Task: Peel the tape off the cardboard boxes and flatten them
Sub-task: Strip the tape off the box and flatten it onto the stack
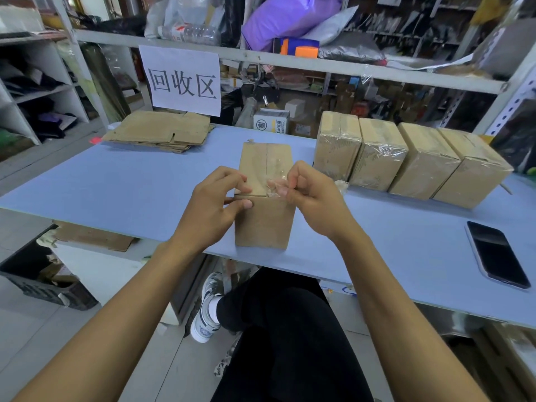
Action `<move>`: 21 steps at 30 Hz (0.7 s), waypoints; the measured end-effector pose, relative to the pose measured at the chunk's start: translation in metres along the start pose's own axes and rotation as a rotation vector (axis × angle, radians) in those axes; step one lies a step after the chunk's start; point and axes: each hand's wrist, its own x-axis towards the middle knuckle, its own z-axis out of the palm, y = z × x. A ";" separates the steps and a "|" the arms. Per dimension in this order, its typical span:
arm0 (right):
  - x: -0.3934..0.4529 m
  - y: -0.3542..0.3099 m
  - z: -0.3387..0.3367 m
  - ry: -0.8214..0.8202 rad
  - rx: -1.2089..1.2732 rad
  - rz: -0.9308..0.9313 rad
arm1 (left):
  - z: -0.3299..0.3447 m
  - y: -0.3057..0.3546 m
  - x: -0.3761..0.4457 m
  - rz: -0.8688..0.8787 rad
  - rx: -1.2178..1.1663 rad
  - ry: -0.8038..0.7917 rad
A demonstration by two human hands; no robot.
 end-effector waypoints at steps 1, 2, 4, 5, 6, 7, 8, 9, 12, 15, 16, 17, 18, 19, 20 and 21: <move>-0.001 -0.002 -0.001 0.002 0.044 0.009 | -0.001 0.000 0.001 -0.005 0.000 -0.012; -0.002 -0.003 -0.002 0.008 0.090 0.013 | -0.002 0.001 0.002 -0.013 -0.003 -0.023; -0.002 -0.006 -0.002 0.008 0.165 0.034 | -0.003 0.001 0.002 -0.025 -0.006 -0.039; -0.002 -0.007 -0.002 0.007 0.194 0.054 | -0.004 0.002 0.002 -0.029 -0.007 -0.040; -0.001 -0.007 -0.002 0.012 0.233 0.073 | -0.004 0.002 0.002 -0.033 -0.012 -0.038; -0.001 -0.008 -0.003 0.030 0.274 0.091 | -0.004 0.003 0.001 -0.040 -0.022 -0.033; 0.000 -0.009 -0.003 0.057 0.323 0.111 | -0.004 0.003 0.001 -0.048 -0.032 -0.028; 0.000 -0.010 -0.004 0.087 0.382 0.137 | -0.004 0.003 0.001 -0.055 -0.040 -0.025; 0.000 -0.015 -0.005 0.088 0.487 0.181 | -0.004 0.004 0.000 -0.061 -0.033 -0.028; -0.004 -0.014 -0.007 0.080 0.473 0.148 | -0.003 0.006 0.000 -0.060 -0.015 -0.029; -0.007 -0.014 -0.007 0.083 0.473 0.138 | -0.003 0.007 0.001 -0.058 -0.005 -0.026; -0.009 -0.013 -0.006 0.082 0.446 0.123 | -0.003 0.009 0.001 -0.055 0.006 -0.025; -0.012 -0.012 -0.003 0.084 0.389 0.099 | -0.002 0.010 0.002 -0.052 0.023 -0.026; -0.015 -0.010 0.000 0.090 0.303 0.071 | 0.000 0.012 0.003 -0.046 0.050 -0.030; -0.017 -0.006 0.003 0.099 0.202 0.038 | 0.002 0.013 0.005 -0.041 0.080 -0.034; -0.019 -0.002 0.006 0.102 0.090 -0.002 | 0.003 0.014 0.006 -0.042 0.102 -0.036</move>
